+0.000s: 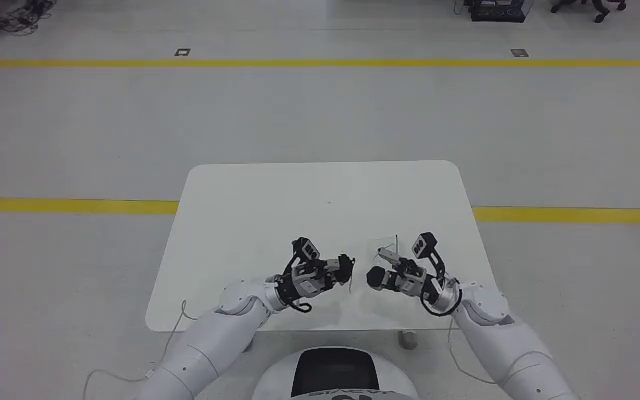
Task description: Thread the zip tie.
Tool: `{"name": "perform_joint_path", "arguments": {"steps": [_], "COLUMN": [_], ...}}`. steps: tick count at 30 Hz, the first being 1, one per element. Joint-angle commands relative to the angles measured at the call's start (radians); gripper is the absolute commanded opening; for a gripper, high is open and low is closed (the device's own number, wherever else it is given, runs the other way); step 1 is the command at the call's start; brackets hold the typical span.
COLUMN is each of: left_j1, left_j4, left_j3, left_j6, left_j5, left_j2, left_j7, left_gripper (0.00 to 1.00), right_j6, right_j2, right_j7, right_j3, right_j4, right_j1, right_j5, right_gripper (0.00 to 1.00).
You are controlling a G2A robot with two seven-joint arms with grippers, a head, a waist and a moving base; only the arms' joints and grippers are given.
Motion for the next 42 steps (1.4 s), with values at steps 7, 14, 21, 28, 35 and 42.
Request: {"name": "perform_joint_path", "arguments": {"steps": [7, 14, 21, 28, 35, 42], "left_j1": [0.012, 0.01, 0.036, 0.068, 0.072, 0.072], "left_j4": [0.016, 0.019, -0.031, -0.087, -0.095, -0.095], "left_j3": [-0.007, -0.008, -0.031, -0.06, -0.061, -0.061], "left_j6": [0.076, 0.074, 0.083, 0.082, 0.093, 0.093], "left_j5": [-0.188, -0.188, -0.236, -0.231, -0.233, -0.233], "left_j2": [-0.006, -0.006, -0.004, 0.005, 0.006, 0.006], "left_j7": [-0.141, -0.144, -0.129, -0.139, -0.15, -0.15], "left_gripper": [0.0, 0.0, 0.0, 0.0, 0.0, 0.0], "right_j6": [-0.063, -0.063, -0.063, -0.063, -0.063, -0.063], "right_j2": [0.013, 0.013, 0.014, 0.011, 0.011, 0.011], "right_j7": [0.001, 0.001, -0.016, -0.015, -0.012, -0.012], "right_j3": [0.093, 0.093, 0.131, 0.189, 0.193, 0.193], "right_j4": [-0.077, -0.077, -0.143, -0.21, -0.217, -0.217], "right_j1": [-0.069, -0.069, -0.096, -0.145, -0.151, -0.151], "right_j5": [0.01, 0.01, 0.01, 0.01, 0.006, 0.006], "right_gripper": [1.0, 1.0, 1.0, 1.0, 1.0, 1.0]}}
